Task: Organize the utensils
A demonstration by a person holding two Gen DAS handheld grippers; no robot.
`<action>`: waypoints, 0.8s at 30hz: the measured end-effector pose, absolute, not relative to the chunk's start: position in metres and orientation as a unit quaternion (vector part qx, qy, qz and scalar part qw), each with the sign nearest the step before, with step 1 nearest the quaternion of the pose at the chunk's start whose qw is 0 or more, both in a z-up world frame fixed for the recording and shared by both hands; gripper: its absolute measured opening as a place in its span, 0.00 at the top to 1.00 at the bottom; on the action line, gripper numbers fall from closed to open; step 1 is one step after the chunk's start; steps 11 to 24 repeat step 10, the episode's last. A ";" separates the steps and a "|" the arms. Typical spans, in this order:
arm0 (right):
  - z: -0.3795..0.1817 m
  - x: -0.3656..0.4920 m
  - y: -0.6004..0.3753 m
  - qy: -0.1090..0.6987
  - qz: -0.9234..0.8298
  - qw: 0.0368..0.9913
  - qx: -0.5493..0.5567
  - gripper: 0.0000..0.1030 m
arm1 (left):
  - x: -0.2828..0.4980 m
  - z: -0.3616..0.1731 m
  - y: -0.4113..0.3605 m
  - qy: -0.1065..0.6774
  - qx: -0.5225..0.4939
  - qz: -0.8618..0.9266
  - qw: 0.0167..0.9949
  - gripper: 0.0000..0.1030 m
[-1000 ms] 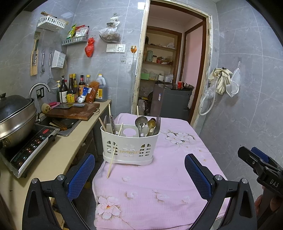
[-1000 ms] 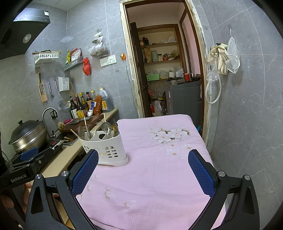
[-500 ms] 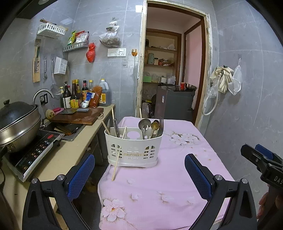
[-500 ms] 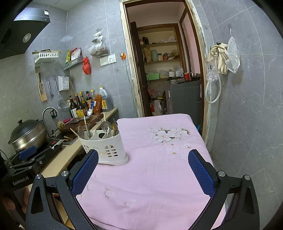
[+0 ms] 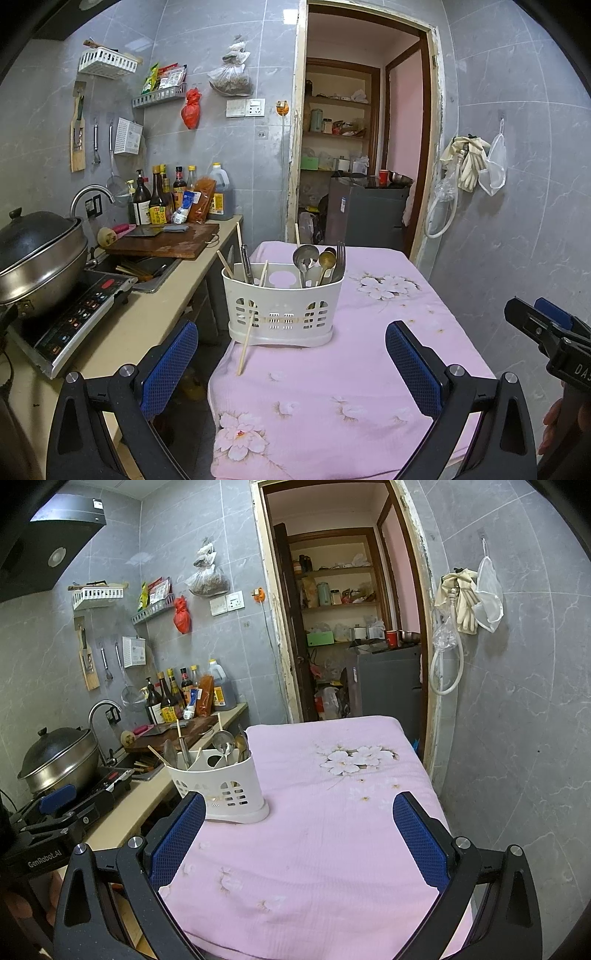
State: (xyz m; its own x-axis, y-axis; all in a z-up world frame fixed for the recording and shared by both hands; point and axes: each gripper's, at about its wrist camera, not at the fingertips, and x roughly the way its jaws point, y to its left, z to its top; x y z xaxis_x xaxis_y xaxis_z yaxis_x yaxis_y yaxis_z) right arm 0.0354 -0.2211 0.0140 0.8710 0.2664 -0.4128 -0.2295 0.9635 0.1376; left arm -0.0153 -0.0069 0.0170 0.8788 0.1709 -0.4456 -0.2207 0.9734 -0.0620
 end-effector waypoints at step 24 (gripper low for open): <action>0.008 0.035 -0.219 0.223 0.130 0.965 0.042 0.03 | -0.016 0.016 -0.005 0.227 -0.056 0.102 0.967 0.01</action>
